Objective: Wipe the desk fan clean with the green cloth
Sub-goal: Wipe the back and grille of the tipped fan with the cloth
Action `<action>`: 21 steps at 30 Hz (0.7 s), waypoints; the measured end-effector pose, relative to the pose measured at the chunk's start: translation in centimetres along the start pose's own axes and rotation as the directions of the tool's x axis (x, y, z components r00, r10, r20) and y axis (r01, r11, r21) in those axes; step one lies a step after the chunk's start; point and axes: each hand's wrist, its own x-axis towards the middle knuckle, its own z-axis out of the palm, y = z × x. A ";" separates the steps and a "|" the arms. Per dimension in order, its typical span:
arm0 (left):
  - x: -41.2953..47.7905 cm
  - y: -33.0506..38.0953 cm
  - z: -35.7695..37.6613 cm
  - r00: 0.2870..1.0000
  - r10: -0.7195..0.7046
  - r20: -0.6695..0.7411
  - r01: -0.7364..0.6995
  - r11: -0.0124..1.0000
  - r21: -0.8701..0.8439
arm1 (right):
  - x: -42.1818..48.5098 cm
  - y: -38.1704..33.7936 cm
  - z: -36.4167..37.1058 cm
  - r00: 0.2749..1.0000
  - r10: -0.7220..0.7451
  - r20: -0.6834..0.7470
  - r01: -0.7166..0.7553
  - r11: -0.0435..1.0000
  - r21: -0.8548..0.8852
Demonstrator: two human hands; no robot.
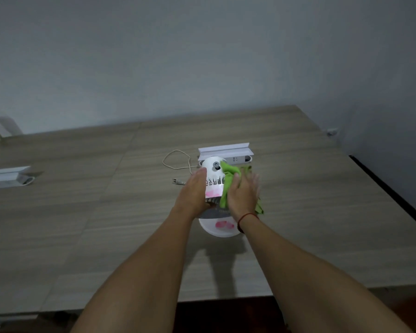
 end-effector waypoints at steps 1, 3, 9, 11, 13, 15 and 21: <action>-0.2 0.4 -0.5 1.000 0.001 -0.003 -0.001 1.000 -0.019 | -0.3 -0.3 0.1 0.997 -0.072 0.015 0.073 0.996 -0.044; -0.4 0.7 -0.9 1.000 0.015 -0.013 -0.016 0.998 -0.059 | -0.4 -0.4 0.2 0.990 -0.131 0.052 0.136 0.986 -0.092; 0.1 0.0 -0.4 0.996 0.091 -0.024 -0.091 0.996 -0.001 | 0.9 1.2 0.5 1.000 -0.003 -0.020 0.004 0.999 0.039; 0.3 -0.6 -0.1 0.995 0.097 -0.006 -0.097 0.995 0.013 | 1.3 2.1 0.8 0.993 0.112 -0.038 -0.105 0.982 0.158; 0.3 -0.8 -0.1 0.994 0.106 0.013 -0.106 0.994 0.021 | 1.2 2.6 1.0 0.973 0.229 -0.038 -0.210 0.938 0.276; 0.5 -0.6 -0.5 0.995 0.100 0.019 -0.100 0.995 0.010 | 1.7 2.8 0.8 0.935 0.353 0.006 -0.332 0.871 0.362; -0.9 0.3 -0.8 0.985 0.167 -0.042 -0.168 0.985 -0.025 | 2.8 2.3 -0.2 0.899 0.435 0.045 -0.428 0.854 0.296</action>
